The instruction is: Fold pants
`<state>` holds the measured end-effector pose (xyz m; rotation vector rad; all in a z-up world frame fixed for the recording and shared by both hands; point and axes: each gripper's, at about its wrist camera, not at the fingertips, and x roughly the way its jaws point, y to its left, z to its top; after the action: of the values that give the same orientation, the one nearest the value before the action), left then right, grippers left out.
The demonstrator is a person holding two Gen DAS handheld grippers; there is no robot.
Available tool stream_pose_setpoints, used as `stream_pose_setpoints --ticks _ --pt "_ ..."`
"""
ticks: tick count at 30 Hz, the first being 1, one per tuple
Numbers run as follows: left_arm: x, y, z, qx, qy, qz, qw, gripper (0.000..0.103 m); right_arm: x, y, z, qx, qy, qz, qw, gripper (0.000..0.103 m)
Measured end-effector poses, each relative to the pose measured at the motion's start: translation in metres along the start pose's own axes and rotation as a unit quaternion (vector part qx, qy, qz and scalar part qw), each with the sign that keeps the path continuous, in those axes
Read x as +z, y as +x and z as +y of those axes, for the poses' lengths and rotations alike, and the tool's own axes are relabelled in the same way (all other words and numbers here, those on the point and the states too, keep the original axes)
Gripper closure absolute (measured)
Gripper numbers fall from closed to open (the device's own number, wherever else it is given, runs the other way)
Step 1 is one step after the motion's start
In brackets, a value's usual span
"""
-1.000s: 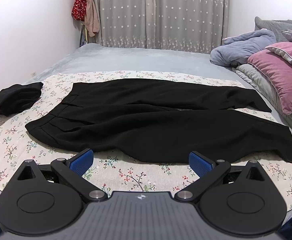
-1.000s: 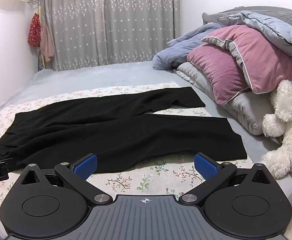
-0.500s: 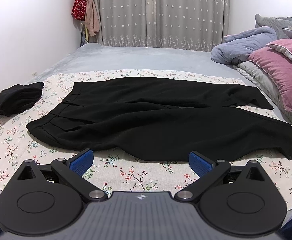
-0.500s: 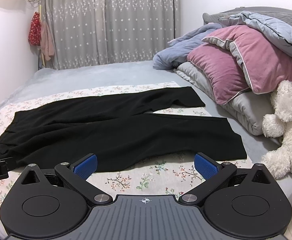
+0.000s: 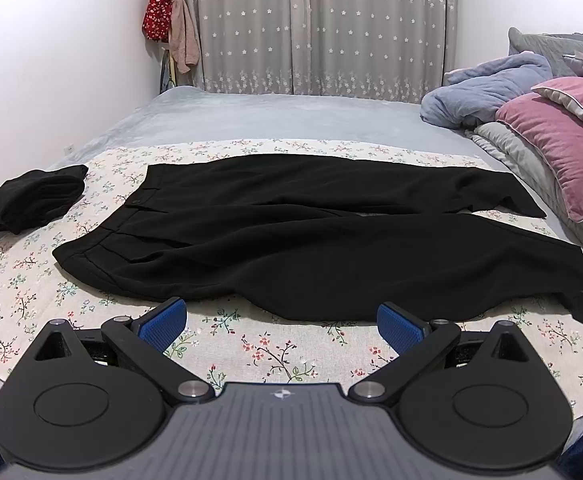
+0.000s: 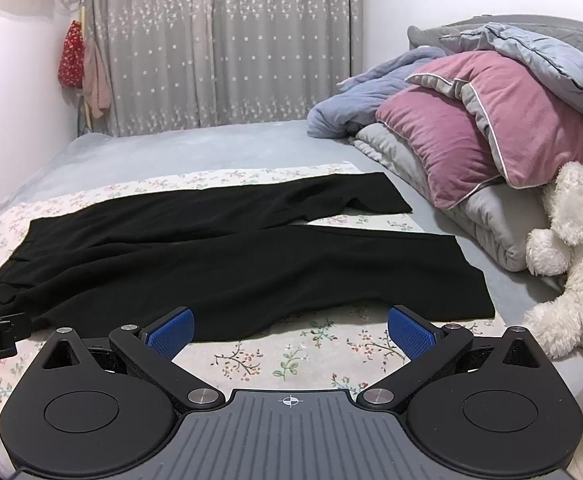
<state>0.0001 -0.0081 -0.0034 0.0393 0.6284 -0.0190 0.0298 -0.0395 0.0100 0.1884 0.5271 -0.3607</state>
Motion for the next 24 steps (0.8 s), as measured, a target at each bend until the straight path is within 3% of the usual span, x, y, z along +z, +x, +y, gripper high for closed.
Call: stream_pose_setpoints --ticks 24 --pt "-0.0023 0.0005 -0.0028 -0.007 0.005 0.004 1.0 0.0 -0.0021 -0.0029 0.0033 0.013 -0.015 0.003 1.0 0.0"
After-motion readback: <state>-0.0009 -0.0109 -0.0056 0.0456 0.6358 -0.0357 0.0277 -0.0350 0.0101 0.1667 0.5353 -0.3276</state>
